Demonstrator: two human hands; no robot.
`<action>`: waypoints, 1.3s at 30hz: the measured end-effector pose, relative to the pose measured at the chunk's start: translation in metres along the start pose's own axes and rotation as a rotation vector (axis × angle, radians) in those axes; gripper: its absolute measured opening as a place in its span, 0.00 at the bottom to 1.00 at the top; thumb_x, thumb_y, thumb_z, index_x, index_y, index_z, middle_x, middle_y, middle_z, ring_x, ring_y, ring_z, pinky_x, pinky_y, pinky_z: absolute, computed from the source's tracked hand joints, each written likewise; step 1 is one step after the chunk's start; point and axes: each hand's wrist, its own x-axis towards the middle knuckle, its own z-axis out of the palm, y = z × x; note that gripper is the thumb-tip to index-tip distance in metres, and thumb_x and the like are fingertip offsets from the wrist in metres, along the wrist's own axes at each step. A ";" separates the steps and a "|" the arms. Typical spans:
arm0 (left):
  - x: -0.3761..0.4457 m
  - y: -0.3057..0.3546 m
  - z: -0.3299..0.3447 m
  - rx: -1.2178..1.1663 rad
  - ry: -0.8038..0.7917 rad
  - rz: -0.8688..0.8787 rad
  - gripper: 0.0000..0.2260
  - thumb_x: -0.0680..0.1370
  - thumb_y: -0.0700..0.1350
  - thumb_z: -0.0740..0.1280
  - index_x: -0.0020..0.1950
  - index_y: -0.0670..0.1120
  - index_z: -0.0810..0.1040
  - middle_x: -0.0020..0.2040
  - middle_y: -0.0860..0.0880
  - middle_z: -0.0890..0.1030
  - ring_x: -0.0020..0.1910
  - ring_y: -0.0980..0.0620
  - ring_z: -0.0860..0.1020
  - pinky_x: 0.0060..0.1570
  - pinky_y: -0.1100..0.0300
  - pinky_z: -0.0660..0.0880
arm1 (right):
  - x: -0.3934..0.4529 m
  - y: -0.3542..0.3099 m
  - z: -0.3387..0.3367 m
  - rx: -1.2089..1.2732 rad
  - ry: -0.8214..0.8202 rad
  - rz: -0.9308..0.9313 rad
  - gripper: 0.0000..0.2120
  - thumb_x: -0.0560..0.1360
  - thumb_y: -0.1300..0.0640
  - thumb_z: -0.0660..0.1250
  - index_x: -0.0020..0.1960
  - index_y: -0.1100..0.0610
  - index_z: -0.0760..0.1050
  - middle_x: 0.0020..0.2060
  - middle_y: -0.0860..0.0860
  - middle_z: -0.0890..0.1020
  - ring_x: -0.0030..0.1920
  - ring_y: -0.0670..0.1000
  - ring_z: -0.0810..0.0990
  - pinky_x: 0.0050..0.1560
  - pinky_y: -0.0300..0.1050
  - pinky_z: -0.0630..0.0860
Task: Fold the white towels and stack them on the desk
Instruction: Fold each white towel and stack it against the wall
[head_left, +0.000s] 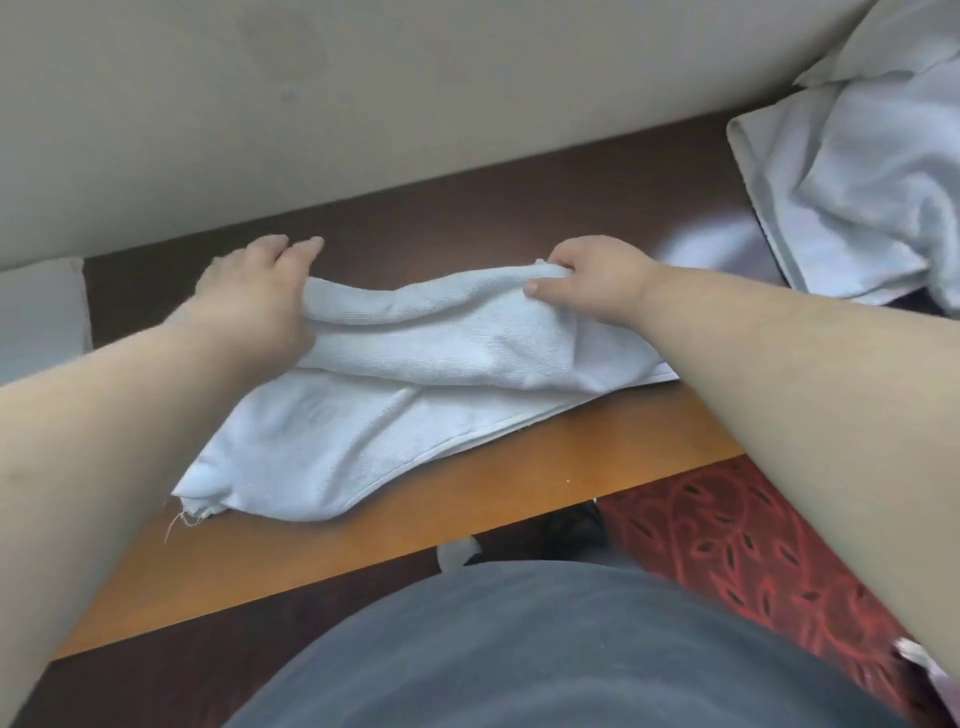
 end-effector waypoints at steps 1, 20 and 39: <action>0.002 0.027 0.000 -0.059 0.010 0.112 0.38 0.72 0.46 0.68 0.79 0.54 0.53 0.77 0.45 0.58 0.73 0.39 0.61 0.71 0.47 0.59 | 0.002 -0.002 0.000 0.042 0.004 -0.012 0.15 0.75 0.39 0.67 0.41 0.50 0.72 0.37 0.44 0.74 0.39 0.46 0.73 0.36 0.43 0.64; 0.068 0.260 -0.017 0.363 -0.234 0.106 0.20 0.71 0.68 0.58 0.42 0.52 0.72 0.38 0.52 0.76 0.36 0.50 0.72 0.42 0.52 0.62 | 0.016 0.086 0.003 0.160 -0.127 0.079 0.13 0.77 0.36 0.57 0.50 0.44 0.74 0.37 0.41 0.77 0.37 0.43 0.77 0.34 0.40 0.66; 0.029 0.231 -0.060 -0.552 -0.122 0.043 0.12 0.76 0.57 0.66 0.55 0.54 0.79 0.48 0.54 0.81 0.46 0.51 0.79 0.38 0.58 0.72 | -0.047 0.069 -0.008 0.476 0.111 0.011 0.08 0.68 0.47 0.67 0.39 0.47 0.69 0.32 0.41 0.75 0.31 0.39 0.72 0.32 0.40 0.67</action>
